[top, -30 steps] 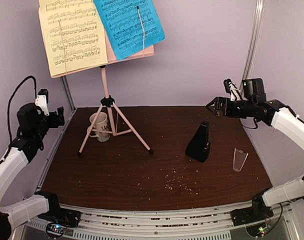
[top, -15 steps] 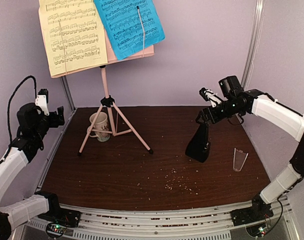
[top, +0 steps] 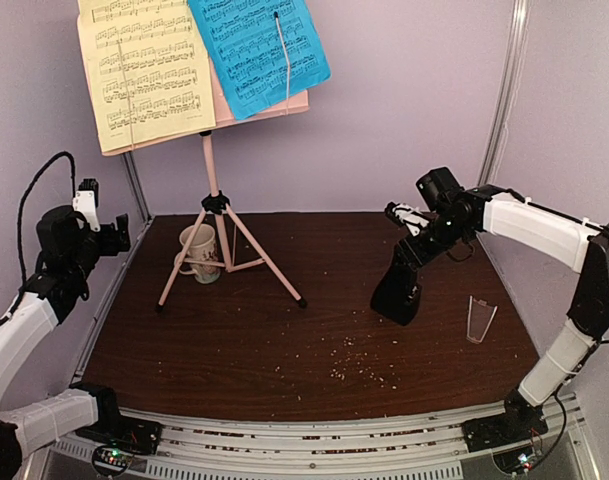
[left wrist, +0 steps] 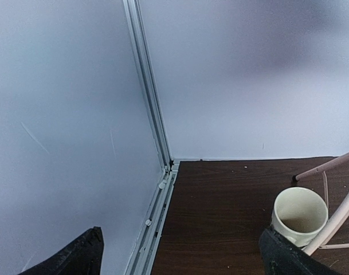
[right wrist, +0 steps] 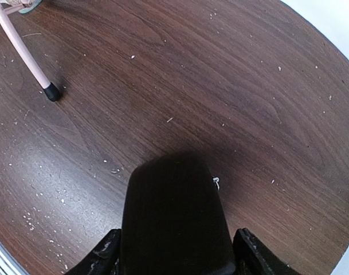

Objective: Pack up the instrument practice props

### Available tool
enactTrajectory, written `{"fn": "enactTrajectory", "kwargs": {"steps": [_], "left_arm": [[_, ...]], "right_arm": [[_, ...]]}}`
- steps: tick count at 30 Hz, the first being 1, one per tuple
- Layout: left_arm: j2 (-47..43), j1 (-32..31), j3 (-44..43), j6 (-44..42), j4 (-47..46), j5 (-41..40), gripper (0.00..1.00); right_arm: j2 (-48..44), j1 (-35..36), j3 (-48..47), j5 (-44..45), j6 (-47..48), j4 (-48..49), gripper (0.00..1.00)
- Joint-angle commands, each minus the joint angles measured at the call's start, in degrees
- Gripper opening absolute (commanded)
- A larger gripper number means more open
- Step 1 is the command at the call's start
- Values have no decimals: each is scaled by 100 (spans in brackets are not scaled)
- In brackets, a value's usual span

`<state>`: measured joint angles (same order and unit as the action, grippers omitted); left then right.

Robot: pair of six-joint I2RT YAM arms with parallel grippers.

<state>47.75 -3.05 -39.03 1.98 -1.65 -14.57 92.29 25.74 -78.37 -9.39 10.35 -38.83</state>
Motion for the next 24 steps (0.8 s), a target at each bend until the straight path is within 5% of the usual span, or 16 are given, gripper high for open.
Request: {"fn": "enactTrajectory", "kwargs": {"steps": [1,10,24], "left_arm": [[22,25,-26,-34,-256,-48,98],[-55,28,-35,-34,-262,-125,98],[-29,26,-26,28,-262,-261,98]], "right_arm": [[-135,69,159,214,-60,245,59],[-346,448,300,893,-977,576,42],[-717,1923,328,2610,-4112,775,40]]}}
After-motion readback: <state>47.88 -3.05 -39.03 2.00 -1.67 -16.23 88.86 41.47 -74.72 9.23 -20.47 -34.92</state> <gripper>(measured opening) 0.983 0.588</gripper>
